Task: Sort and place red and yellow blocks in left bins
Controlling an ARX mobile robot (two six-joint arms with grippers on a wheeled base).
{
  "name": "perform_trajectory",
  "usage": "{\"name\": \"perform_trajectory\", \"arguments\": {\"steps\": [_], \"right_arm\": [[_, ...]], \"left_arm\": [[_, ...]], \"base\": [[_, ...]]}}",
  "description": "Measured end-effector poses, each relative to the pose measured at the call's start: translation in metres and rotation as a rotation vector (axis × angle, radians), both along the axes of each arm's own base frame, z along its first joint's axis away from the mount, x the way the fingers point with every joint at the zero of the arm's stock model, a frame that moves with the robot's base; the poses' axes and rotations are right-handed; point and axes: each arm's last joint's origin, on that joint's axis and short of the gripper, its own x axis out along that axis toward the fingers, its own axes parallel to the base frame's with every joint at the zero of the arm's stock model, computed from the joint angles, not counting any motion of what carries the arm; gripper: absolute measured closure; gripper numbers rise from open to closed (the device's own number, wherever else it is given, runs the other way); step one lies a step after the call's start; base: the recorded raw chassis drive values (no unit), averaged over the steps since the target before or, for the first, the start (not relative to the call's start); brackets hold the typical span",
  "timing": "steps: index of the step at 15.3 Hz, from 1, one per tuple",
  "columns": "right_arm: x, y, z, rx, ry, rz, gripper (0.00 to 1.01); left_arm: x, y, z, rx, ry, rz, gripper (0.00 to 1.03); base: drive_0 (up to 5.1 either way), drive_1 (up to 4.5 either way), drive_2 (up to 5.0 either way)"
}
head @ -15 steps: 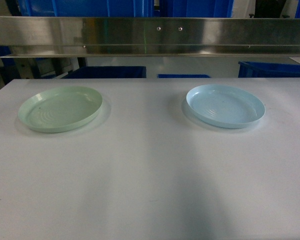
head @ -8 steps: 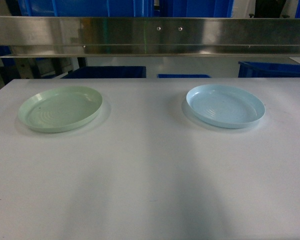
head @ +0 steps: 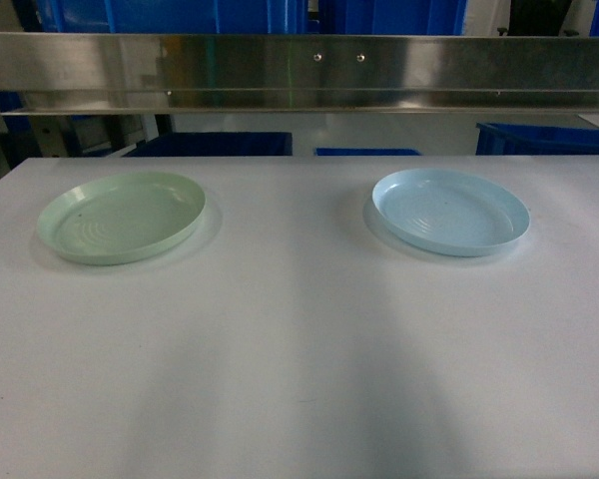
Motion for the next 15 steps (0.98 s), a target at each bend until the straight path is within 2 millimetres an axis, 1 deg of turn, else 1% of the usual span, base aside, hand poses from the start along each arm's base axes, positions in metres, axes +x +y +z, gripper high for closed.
{"name": "perform_trajectory", "arguments": {"steps": [5,15], "right_arm": [[0.0003,-0.0015,0.0000,-0.001,0.000,-0.007,0.72],[0.0001,-0.0001,-0.0001,-0.001,0.000,-0.003,0.72]], "left_arm": [[0.0006,-0.0007,-0.0006,-0.003,0.002,-0.008,0.76],[0.0010,-0.0004,-0.0010,-0.002,0.003,-0.004,0.76]], "base": [[-4.7,2.52,2.9],[-4.8,1.26,3.5]]}}
